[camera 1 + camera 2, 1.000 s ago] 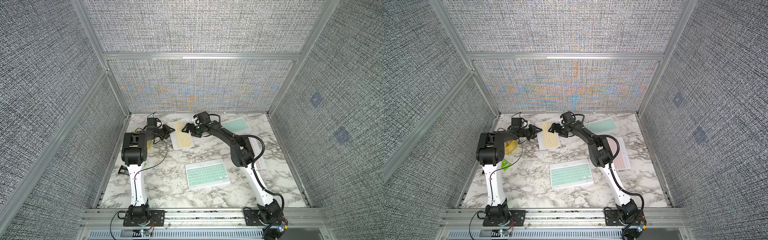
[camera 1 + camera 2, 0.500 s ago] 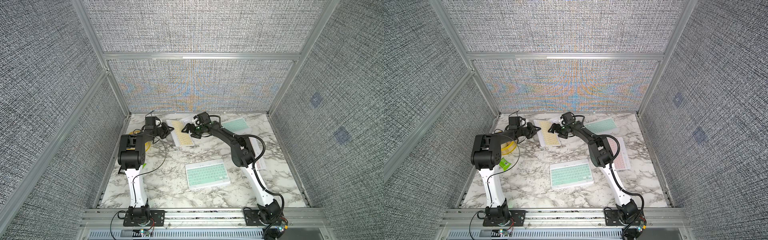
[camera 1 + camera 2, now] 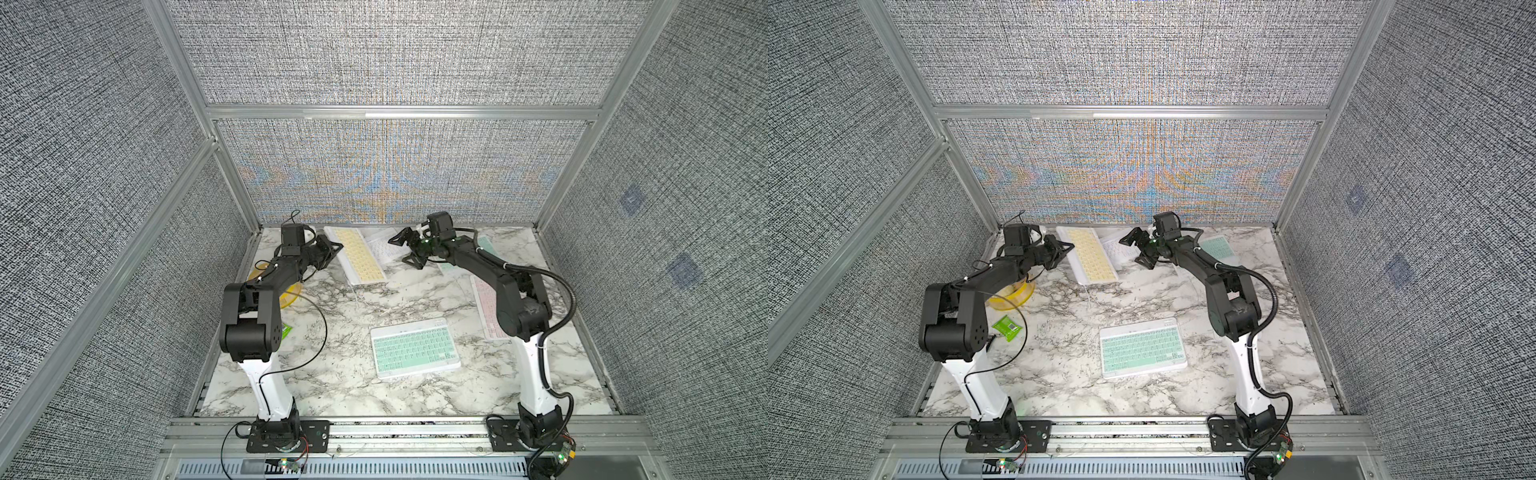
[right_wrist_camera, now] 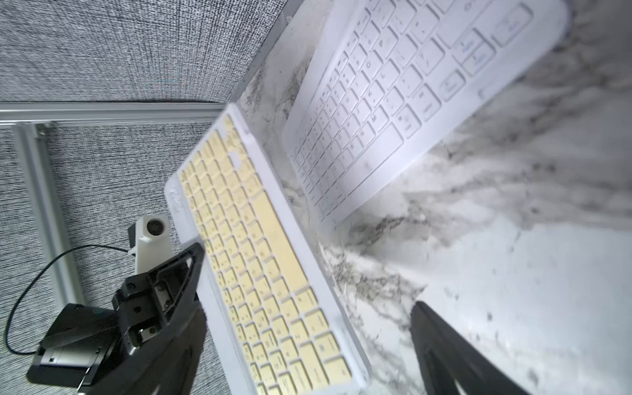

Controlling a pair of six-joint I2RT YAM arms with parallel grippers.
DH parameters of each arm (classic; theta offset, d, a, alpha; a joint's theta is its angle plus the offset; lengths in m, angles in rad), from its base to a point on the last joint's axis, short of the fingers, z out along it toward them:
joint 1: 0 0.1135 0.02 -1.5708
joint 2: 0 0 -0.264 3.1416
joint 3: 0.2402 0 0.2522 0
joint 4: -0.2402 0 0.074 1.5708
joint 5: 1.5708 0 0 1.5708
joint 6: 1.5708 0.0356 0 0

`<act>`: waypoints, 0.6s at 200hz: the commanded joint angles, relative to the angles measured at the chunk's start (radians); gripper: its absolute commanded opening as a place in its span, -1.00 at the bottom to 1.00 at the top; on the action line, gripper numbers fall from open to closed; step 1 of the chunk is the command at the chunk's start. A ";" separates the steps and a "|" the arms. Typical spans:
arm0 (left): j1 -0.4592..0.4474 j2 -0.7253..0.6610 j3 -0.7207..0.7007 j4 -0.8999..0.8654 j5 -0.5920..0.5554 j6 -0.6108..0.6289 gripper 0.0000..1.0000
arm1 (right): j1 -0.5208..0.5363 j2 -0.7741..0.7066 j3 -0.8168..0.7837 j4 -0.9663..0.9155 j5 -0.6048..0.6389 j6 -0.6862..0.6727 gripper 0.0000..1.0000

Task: Stack the numeric keypads
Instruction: Pick up the numeric keypad from the center of the board.

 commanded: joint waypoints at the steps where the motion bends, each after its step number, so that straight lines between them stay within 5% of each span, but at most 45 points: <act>1: -0.006 -0.078 0.021 -0.023 -0.068 -0.004 -1.00 | 0.008 -0.107 -0.160 0.238 -0.048 0.219 0.86; 39: -0.032 -0.200 0.076 -0.125 -0.234 -0.022 -1.00 | 0.075 -0.239 -0.396 0.606 0.016 0.416 0.84; 120: -0.105 -0.326 0.069 -0.187 -0.417 -0.127 -1.00 | 0.195 -0.162 -0.341 0.960 0.096 0.541 0.69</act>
